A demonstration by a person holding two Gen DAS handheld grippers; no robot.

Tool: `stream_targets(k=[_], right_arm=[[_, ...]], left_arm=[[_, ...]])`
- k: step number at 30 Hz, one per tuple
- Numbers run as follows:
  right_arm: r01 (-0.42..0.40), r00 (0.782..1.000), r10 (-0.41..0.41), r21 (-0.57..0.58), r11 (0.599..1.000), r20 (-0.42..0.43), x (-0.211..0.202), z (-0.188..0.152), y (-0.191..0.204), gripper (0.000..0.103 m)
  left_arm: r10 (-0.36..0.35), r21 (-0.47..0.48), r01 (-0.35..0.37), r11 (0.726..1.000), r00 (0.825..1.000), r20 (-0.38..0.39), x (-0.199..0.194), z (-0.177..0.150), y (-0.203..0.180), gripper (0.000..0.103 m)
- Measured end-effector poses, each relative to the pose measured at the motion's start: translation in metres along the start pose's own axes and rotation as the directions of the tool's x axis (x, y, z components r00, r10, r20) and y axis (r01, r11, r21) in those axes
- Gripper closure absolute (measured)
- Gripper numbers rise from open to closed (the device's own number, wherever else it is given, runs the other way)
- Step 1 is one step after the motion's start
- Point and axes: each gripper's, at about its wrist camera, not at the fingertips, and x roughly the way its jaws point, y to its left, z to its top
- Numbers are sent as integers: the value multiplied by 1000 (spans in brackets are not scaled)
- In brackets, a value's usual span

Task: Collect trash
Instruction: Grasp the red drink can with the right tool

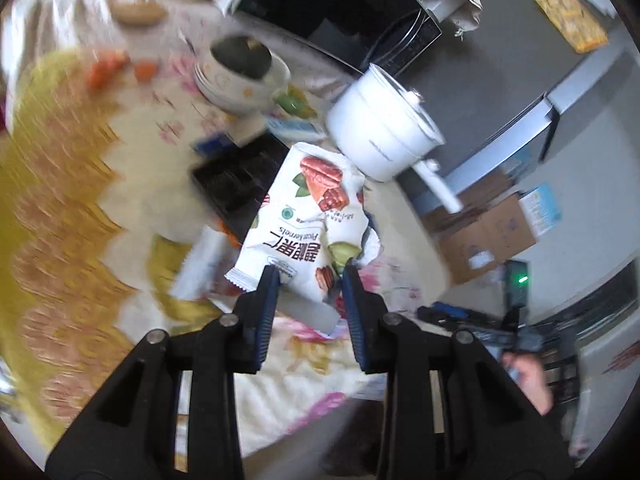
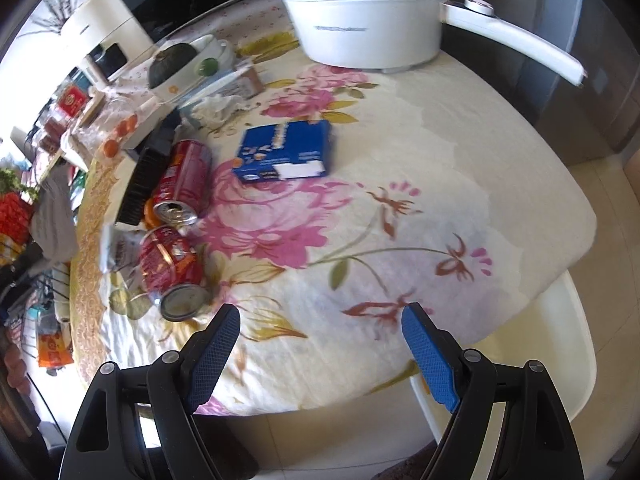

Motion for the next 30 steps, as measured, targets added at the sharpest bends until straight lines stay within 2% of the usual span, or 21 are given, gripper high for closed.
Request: stream_targets(k=[2, 4, 10, 16, 26, 30], right_arm=[[-14, 1000, 14, -38, 999, -4, 4, 4, 16, 19], [-25, 1000, 24, -78, 997, -18, 11, 5, 33, 19], [-90, 994, 81, -139, 986, -72, 38, 6, 83, 19], [-114, 989, 94, -186, 976, -116, 64, 8, 115, 19], [-77, 984, 44, -186, 980, -174, 97, 9, 124, 21], [-65, 985, 30, -208, 976, -168, 101, 8, 128, 31]], left_arm=[[120, 22, -120, 992, 993, 5, -2, -3, 3, 68], [180, 7, -180, 984, 983, -16, -1, -9, 10, 68], [226, 9, -226, 974, 973, -50, 1, -16, 23, 68], [245, 12, -245, 970, 966, -82, -1, -23, 33, 68], [252, -2, -253, 967, 963, -98, 2, -24, 39, 68], [249, -3, -250, 968, 964, -96, 3, -24, 37, 68]])
